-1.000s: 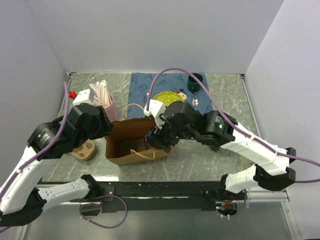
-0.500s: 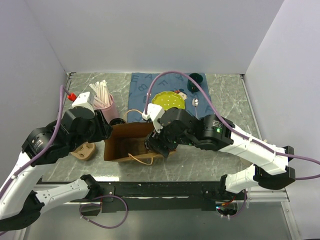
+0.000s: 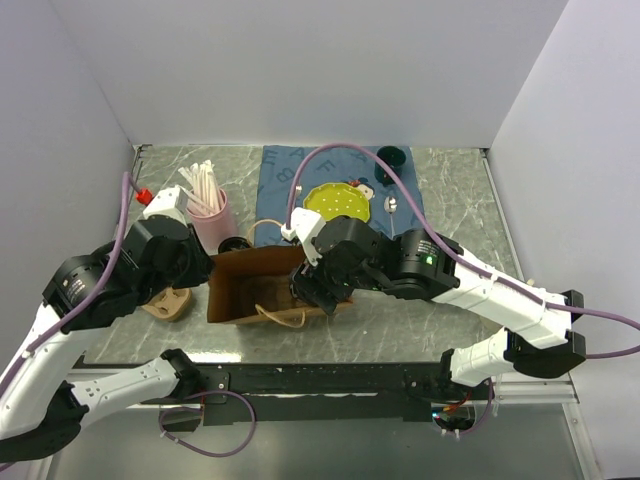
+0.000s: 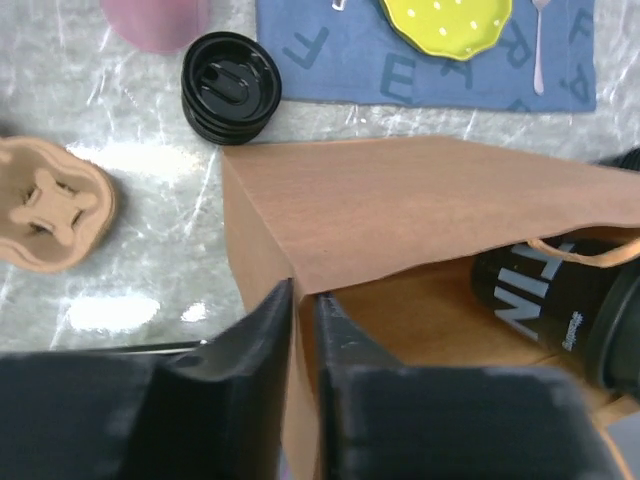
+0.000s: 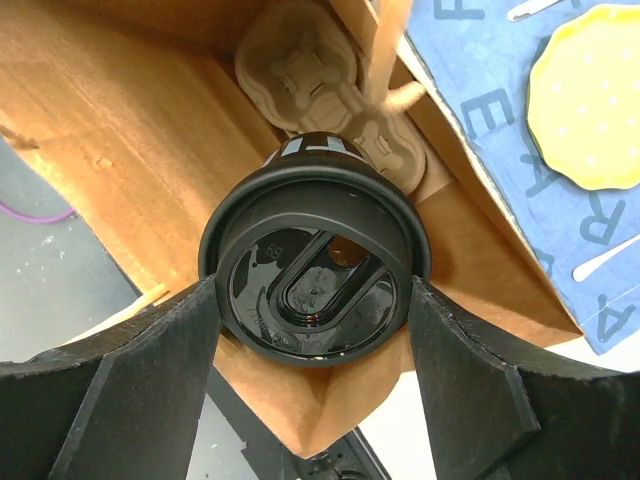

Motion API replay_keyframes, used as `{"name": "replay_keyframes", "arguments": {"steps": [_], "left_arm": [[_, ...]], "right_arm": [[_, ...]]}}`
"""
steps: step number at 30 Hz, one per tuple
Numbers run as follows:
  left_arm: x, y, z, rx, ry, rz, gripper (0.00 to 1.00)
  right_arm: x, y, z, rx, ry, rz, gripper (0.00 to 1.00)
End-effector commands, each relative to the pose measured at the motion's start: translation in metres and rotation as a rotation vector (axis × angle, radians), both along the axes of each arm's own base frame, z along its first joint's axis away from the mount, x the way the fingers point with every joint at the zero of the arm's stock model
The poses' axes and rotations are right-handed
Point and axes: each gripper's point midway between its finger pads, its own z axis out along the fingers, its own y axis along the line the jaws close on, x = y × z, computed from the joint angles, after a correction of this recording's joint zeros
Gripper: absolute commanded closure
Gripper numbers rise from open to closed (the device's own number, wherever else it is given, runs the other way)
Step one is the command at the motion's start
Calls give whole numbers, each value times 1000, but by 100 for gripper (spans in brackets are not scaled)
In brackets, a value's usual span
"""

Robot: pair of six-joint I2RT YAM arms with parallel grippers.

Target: Pack the takeout coffee

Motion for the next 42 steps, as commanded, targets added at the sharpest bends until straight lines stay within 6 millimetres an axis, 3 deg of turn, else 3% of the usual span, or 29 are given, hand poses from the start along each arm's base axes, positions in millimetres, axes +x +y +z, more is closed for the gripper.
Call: {"name": "replay_keyframes", "arguments": {"steps": [1,5,13,20,31,33,34,35,38,42], "left_arm": [[6,-12,16,-21,-78,-93,85],[0,-37,32,-123,-137,-232,99],[-6,-64,27,-166,-138,-379,99],[-7,-66,24,-169,-210,-435,99],[-11,-66,21,-227,-278,-444,99],[-11,-66,14,-213,-240,-439,94],[-11,-65,12,-209,-223,-430,87],[-12,-64,10,-212,-205,-413,73],[-16,-56,5,-208,-166,-370,57],[-26,-42,-2,-200,-137,-342,48]], "right_arm": [[-2,-6,10,22,-12,-3,44],[-5,-8,20,40,-39,48,44],[-17,-6,33,40,-46,177,44],[-23,-12,-1,-72,-95,246,44],[-17,-12,-22,-153,-201,232,46],[-14,-13,-24,-171,-225,219,46],[-13,-13,-28,-178,-230,219,46],[-13,-14,-28,-173,-234,213,46],[-13,-15,-34,-168,-230,204,46],[-12,-16,-35,-155,-222,170,46]]}}
